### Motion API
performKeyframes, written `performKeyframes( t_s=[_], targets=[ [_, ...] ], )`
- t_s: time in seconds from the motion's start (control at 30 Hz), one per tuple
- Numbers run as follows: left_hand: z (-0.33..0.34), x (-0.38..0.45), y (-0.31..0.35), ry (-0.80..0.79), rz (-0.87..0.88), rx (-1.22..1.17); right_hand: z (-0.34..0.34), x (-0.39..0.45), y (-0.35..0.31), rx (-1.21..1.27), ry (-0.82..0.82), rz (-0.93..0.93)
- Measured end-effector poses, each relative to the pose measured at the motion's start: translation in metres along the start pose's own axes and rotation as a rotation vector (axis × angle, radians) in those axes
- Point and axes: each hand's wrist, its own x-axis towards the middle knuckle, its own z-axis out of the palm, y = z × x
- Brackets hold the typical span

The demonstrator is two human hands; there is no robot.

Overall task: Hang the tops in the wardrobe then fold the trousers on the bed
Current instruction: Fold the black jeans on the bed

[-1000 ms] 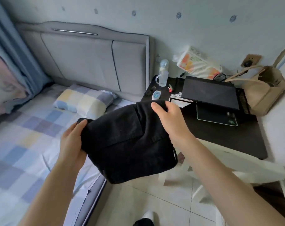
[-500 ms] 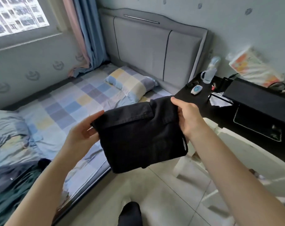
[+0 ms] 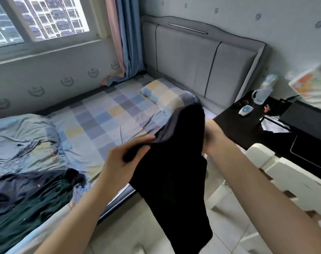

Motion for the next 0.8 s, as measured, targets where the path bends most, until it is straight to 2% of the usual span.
performKeyframes(
  t_s=[0.07,0.13,0.2,0.3,0.37,0.43,0.47,0.53,0.63,0.8],
  targets=[
    [0.002,0.008,0.003,0.180,-0.269,-0.222,0.015,0.005,0.013,-0.012,-0.027,-0.002],
    [-0.001,0.016,-0.003,0.240,-0.465,-0.490,0.026,0.010,0.026,-0.089,-0.106,0.070],
    [-0.007,0.020,-0.009,0.234,-0.553,-0.671,0.023,0.010,0.037,-0.201,-0.233,0.144],
    [-0.017,0.030,-0.022,0.319,-0.636,-0.805,0.016,0.006,0.054,-0.304,-0.535,0.224],
    [-0.026,0.039,-0.034,0.407,-0.679,-0.837,0.012,0.010,0.068,-0.715,-0.551,0.096],
    [-0.039,0.048,-0.049,0.481,-0.736,-0.833,0.011,0.018,0.080,-1.096,-0.500,-0.012],
    [-0.047,0.051,-0.058,0.508,-0.755,-0.809,0.009,0.021,0.083,-1.200,-0.504,-0.038],
    [-0.071,0.058,-0.078,0.539,-0.763,-0.722,0.005,0.033,0.082,-1.292,-0.458,-0.048],
    [-0.114,0.067,-0.109,0.503,-0.723,-0.508,-0.002,0.060,0.060,-1.419,-0.278,-0.177],
    [-0.166,0.082,-0.144,0.364,-0.680,-0.235,0.015,0.103,0.034,-1.737,-0.319,-0.332]
  ],
)
